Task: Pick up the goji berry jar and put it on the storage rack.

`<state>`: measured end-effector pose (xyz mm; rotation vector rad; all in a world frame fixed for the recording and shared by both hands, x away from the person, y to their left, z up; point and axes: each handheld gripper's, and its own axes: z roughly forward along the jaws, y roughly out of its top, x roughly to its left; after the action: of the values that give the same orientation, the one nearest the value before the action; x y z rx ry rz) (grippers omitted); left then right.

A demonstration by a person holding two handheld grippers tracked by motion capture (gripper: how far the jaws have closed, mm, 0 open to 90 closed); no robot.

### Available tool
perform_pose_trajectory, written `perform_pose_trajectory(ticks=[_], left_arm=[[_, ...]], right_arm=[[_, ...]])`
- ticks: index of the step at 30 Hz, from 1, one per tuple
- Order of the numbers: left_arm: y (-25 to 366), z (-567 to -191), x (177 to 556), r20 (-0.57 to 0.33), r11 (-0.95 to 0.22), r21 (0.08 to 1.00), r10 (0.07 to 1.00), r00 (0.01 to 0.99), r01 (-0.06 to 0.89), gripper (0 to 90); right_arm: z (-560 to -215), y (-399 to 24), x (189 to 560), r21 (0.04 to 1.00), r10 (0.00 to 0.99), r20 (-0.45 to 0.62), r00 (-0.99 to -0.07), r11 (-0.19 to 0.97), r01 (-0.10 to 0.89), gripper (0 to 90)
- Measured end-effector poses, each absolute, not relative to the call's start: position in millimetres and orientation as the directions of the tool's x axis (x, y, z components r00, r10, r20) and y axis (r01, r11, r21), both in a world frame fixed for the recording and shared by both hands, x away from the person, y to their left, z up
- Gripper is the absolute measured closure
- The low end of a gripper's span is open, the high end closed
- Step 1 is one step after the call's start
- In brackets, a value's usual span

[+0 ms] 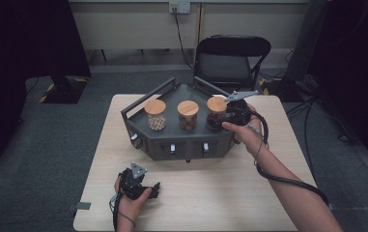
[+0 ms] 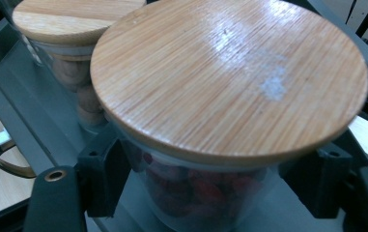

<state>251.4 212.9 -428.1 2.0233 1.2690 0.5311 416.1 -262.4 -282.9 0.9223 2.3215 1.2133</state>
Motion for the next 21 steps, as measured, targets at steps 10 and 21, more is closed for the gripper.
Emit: perform_pose_trajectory(ticks=[10, 21], left_arm=[[212.9, -428.0, 251.5, -0.015, -0.293, 0.728, 0.897, 0.441, 0.619, 0.0], [212.9, -428.0, 251.5, -0.015, -0.293, 0.728, 0.897, 0.441, 0.62, 0.0]], right_arm=[[-287.7, -260.4, 419.8, 0.822, 0.699, -0.008, -0.715, 0.411, 0.393, 25.2], [-290.2, -256.0, 422.0, 0.818, 0.696, -0.012, -0.718, 0.42, 0.394, 25.2]])
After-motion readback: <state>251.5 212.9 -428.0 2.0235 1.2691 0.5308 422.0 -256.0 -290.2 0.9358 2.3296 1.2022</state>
